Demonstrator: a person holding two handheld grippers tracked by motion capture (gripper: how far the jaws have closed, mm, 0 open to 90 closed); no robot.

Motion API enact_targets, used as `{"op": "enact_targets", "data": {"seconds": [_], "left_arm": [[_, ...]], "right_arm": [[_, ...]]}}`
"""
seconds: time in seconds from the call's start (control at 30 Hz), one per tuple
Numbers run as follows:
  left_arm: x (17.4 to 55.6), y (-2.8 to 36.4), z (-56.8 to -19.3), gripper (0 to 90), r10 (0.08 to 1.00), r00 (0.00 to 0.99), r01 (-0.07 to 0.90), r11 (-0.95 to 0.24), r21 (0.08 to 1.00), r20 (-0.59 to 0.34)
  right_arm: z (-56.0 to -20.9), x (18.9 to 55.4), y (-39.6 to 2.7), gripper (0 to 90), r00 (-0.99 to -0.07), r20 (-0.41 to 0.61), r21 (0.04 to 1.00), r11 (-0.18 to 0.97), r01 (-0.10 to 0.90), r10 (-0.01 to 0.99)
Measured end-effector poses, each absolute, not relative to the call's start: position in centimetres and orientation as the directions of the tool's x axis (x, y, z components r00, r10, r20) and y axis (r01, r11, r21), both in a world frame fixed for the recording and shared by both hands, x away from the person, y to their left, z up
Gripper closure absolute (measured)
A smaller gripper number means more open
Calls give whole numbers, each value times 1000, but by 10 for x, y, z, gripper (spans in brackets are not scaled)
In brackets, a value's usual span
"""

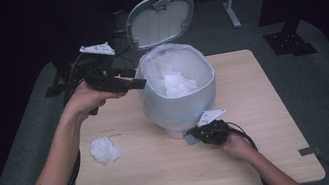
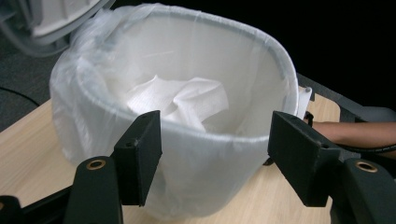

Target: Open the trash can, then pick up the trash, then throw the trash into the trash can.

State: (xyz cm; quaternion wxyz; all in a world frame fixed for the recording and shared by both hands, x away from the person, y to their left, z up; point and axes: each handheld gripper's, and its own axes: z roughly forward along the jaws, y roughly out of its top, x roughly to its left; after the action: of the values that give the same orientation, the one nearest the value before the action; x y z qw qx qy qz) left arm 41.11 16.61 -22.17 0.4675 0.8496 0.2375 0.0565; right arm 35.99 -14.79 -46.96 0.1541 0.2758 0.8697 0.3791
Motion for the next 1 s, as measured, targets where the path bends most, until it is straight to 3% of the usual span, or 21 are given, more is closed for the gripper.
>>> {"op": "enact_targets", "data": {"seconds": [1.0], "left_arm": [[379,257,-282,306,588,795,438,-384,813,-151]], "right_arm": [[-468,360,-146,804,-800,-72,737,572,360,595]]}}
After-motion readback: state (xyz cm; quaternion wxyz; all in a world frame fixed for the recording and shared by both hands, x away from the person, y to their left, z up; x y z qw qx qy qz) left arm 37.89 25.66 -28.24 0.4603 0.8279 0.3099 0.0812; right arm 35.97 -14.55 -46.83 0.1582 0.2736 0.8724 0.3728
